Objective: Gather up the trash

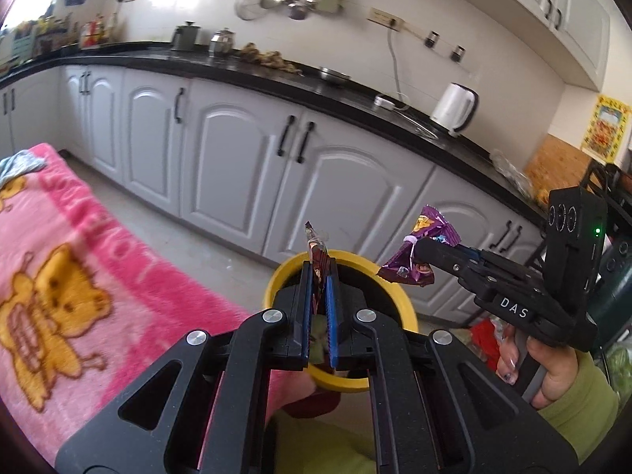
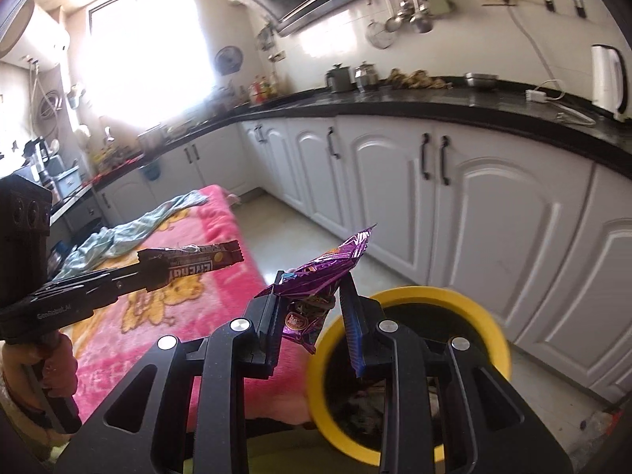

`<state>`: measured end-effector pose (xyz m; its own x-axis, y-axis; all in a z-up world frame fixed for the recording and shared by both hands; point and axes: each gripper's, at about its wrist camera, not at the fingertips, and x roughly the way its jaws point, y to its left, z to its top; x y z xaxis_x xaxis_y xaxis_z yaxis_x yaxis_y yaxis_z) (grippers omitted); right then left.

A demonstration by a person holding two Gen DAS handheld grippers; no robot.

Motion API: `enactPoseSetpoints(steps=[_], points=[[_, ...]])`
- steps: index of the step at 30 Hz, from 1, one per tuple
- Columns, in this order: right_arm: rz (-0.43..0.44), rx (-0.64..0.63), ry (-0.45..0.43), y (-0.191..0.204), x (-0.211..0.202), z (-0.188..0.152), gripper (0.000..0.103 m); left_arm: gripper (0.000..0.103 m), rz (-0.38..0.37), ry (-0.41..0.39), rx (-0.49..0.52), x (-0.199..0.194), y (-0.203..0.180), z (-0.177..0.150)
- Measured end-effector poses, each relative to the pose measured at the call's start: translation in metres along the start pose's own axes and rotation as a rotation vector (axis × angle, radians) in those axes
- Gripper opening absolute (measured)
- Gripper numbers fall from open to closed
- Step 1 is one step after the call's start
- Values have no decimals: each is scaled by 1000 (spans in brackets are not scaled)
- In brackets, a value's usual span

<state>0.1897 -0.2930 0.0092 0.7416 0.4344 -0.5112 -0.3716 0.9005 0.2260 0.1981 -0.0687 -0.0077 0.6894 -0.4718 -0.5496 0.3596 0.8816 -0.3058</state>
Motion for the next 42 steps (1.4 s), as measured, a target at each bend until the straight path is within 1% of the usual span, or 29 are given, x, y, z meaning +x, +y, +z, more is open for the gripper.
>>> enactPoseSetpoints(steps=[8, 13, 16, 21, 28, 30, 31, 32, 33, 34, 37, 38, 40, 41, 42], points=[[-88, -16, -29, -26, -23, -11, 26, 3, -45, 41, 49, 31, -35, 2], [-133, -30, -18, -37, -26, -23, 26, 3, -65, 78, 72, 55, -51, -2], [-152, -28, 3, -45, -23, -31, 26, 3, -67, 98, 86, 69, -56, -4], [-158, 11, 42, -60, -14, -43, 27, 3, -71, 142, 86, 89, -56, -11], [-151, 31, 85, -67, 1, -54, 27, 4, -70, 201, 76, 114, -51, -21], [-154, 38, 98, -70, 5, -56, 27, 4, -67, 207, 70, 118, -49, -23], [-155, 45, 102, -72, 7, -57, 29, 4, -67, 212, 65, 120, -47, -25], [-158, 50, 104, -72, 7, -58, 33, 6, -62, 216, 64, 121, -47, -25], [-161, 53, 105, -73, 8, -57, 41, 14, -57, 220, 63, 122, -46, -26], [-165, 56, 103, -75, 8, -57, 43, 24, -51, 224, 60, 123, -45, -26], [-174, 58, 99, -76, 6, -56, 48, 40, -41, 225, 52, 120, -41, -27], [-175, 59, 92, -75, 4, -55, 51, 43, -33, 223, 53, 118, -41, -26], [-177, 51, 82, -73, -1, -54, 53, 53, -22, 211, 59, 111, -40, -25], [-181, 48, 77, -72, -4, -53, 58, 57, -16, 205, 63, 109, -41, -24], [-185, 47, 69, -70, -8, -53, 63, 66, -8, 197, 67, 104, -41, -23]])
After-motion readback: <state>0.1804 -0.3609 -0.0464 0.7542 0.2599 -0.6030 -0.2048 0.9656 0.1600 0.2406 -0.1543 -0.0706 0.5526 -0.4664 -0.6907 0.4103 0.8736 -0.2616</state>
